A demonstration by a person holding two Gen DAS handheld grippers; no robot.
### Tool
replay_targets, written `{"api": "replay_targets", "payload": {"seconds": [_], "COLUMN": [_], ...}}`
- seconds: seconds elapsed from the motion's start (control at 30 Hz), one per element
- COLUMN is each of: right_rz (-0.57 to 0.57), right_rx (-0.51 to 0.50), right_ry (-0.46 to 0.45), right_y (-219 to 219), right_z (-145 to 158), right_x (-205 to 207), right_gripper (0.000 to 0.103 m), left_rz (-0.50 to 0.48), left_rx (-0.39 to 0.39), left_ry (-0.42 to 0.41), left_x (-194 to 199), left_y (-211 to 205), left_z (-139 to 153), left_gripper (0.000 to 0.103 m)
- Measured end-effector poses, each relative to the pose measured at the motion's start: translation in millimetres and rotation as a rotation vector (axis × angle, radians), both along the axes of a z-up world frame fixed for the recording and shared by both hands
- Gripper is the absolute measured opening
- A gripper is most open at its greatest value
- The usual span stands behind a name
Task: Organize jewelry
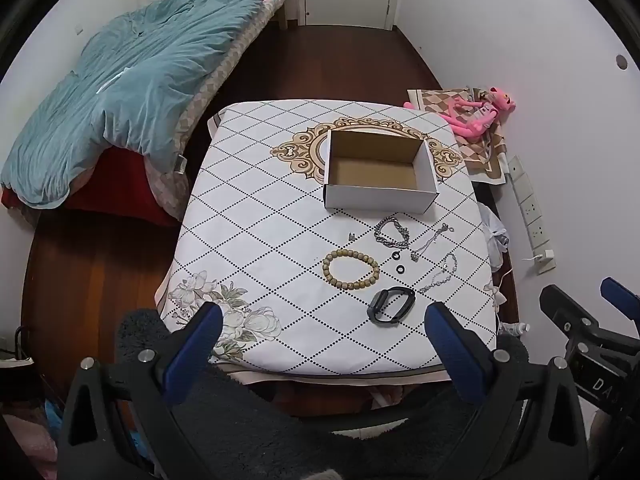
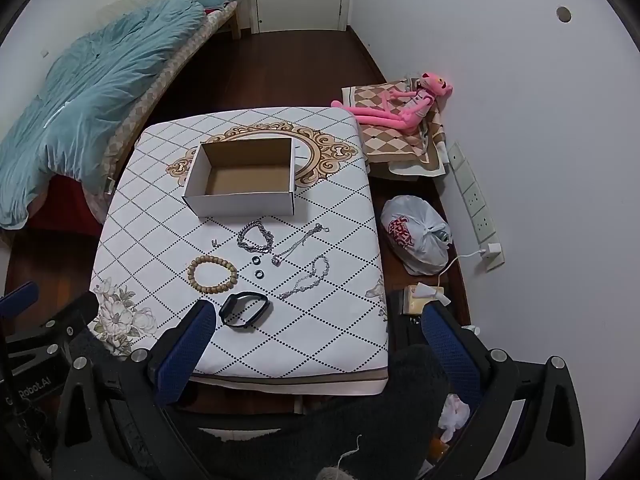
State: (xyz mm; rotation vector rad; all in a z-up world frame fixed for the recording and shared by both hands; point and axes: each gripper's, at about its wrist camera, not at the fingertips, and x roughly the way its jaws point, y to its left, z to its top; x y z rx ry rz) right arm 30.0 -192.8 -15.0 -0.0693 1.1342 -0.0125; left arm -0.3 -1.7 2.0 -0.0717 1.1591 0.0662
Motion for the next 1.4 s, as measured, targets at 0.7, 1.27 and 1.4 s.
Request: {"api": "replay_targets", "payload": {"seconds": [0.7, 1.27, 1.4], "right_rz": [0.002, -0.003, -0.004], "right_rx": [0.003, 0.009, -0.001], "right_ry": [-0.007, -0.003, -0.012], "right_y": [-2, -3, -2], "right_z": [3, 2, 3], "right_x": [2, 0, -1], "right_gripper": [0.103, 0.103, 0.103], "left_rz": [-0.003, -0.003, -0.004], "left_rx": [0.013, 0.013, 0.011], "left_ry": [-0.024, -0.026, -0.021], "left_x": [-5, -4, -4], "left_y": [2, 2, 1], "left_z": [12, 9, 8], "left_gripper": [0.103, 0.103, 0.103]}}
